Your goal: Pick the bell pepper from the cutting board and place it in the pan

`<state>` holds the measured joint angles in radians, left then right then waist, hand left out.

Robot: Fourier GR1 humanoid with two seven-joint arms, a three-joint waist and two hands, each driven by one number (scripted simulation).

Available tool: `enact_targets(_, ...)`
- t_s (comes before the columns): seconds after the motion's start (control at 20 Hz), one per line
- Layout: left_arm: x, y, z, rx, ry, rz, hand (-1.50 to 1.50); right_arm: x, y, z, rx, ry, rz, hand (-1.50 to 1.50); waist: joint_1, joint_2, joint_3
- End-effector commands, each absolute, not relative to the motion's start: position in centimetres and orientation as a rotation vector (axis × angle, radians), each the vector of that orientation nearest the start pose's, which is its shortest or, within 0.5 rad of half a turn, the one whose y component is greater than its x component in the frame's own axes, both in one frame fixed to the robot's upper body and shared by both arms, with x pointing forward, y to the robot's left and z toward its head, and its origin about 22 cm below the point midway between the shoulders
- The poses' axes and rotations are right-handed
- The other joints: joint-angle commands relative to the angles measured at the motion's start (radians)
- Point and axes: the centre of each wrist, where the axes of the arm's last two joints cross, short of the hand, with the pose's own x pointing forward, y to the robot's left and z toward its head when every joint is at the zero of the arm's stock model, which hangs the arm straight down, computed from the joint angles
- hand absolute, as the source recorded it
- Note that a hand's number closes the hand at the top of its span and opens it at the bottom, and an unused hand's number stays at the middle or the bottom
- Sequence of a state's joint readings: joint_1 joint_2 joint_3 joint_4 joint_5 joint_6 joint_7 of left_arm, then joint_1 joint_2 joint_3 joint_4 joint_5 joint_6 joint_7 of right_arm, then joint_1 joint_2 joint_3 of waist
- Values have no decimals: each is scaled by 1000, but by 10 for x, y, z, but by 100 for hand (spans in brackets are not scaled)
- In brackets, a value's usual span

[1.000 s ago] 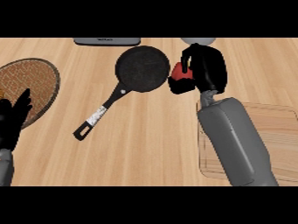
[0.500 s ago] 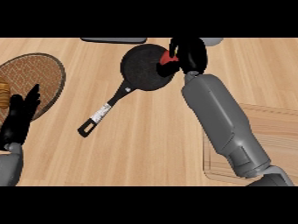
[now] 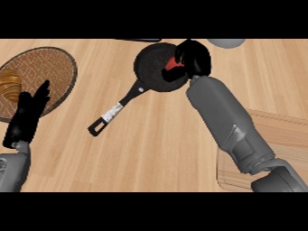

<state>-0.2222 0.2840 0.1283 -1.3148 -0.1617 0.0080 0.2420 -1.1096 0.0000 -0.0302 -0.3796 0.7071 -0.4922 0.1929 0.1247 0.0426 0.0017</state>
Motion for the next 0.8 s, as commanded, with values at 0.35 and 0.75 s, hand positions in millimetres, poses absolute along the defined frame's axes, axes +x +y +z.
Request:
enact_targets(0.35,312,304,35,402,-1313,-243,0,436,-104,46,-610,-1451,465,-150,51,24,2)
enact_targets(0.75,318,301,38,384,-1312,-236,0,440,-104,56,-582,-1584,296,-150,64,24,2)
